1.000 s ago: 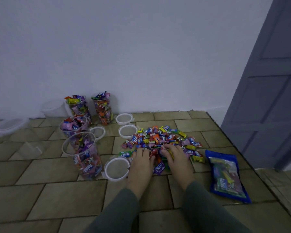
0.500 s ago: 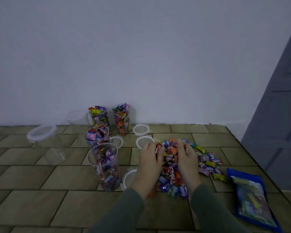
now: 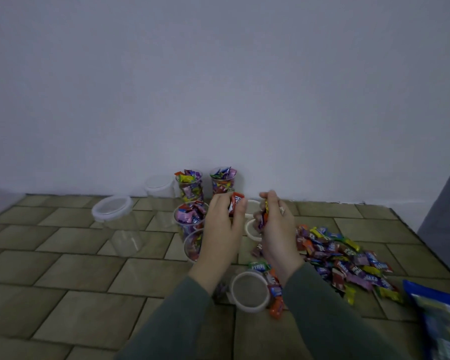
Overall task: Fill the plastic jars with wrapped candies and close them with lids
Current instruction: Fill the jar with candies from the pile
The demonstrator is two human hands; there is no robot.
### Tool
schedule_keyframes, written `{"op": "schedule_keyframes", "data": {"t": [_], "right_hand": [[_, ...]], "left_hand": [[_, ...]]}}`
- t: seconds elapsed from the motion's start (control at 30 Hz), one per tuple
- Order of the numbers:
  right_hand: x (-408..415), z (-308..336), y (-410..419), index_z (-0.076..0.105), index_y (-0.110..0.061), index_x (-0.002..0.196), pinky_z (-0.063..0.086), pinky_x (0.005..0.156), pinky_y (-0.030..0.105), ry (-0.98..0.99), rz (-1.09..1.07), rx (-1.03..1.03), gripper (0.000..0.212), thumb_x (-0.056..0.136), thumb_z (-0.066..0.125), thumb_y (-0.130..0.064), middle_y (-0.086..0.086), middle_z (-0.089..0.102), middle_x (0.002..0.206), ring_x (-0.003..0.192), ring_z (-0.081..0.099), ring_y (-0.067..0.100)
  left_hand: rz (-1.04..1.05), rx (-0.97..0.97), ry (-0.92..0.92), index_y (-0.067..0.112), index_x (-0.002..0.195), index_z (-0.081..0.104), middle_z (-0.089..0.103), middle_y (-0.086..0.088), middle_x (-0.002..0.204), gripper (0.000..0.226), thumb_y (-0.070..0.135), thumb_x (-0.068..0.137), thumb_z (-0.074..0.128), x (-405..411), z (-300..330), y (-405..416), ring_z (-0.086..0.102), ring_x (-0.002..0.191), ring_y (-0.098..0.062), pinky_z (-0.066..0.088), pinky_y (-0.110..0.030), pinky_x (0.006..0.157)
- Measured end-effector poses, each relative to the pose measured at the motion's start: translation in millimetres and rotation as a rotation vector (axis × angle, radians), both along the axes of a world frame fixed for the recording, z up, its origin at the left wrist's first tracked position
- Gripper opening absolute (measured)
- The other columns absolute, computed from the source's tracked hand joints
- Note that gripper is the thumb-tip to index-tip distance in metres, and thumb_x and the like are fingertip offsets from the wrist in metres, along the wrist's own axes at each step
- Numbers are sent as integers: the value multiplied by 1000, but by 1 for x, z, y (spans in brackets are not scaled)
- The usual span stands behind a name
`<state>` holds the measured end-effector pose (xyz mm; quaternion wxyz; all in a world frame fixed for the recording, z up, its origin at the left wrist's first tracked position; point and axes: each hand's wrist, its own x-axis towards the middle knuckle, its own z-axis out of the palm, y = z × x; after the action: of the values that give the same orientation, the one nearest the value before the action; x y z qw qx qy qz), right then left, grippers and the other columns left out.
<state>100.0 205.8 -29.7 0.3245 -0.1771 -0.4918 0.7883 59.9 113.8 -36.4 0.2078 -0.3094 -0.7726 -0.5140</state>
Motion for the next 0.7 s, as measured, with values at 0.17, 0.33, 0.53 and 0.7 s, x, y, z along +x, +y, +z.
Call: {"op": "schedule_keyframes", "data": {"t": [0.17, 0.33, 0.53, 0.7], "right_hand": [[-29, 10, -42, 62, -17, 84, 37, 47, 25, 42, 15, 15, 26, 101, 47, -30, -9, 54, 53, 49, 46, 9], [-42, 1, -73, 66, -19, 88, 54, 70, 27, 30, -97, 23, 23, 100, 49, -30, -3, 70, 79, 76, 66, 14], [-45, -12, -78, 67, -29, 82, 46, 76, 36, 32, -197, 86, 25, 98, 50, -38, -5, 64, 75, 76, 58, 15], [-44, -13, -81, 67, -26, 89, 45, 71, 30, 46, -214, 80, 22, 98, 50, -35, -8, 60, 74, 73, 54, 10]], "left_hand": [[6, 58, -81, 21, 97, 59, 61, 2, 92, 27, 44, 96, 45, -28, -9, -32, 57, 86, -8, 42, -17, 74], [-69, 150, -224, 24, 105, 63, 67, 4, 96, 34, 52, 94, 46, -42, -17, -53, 63, 93, -14, 54, -38, 81], [-183, 158, -281, 31, 100, 61, 68, 4, 93, 24, 49, 94, 45, -43, -17, -66, 63, 89, -7, 50, -20, 76], [-194, 172, -312, 36, 92, 56, 63, 10, 91, 17, 47, 91, 43, -36, -15, -68, 59, 84, 5, 47, -10, 72]]}}
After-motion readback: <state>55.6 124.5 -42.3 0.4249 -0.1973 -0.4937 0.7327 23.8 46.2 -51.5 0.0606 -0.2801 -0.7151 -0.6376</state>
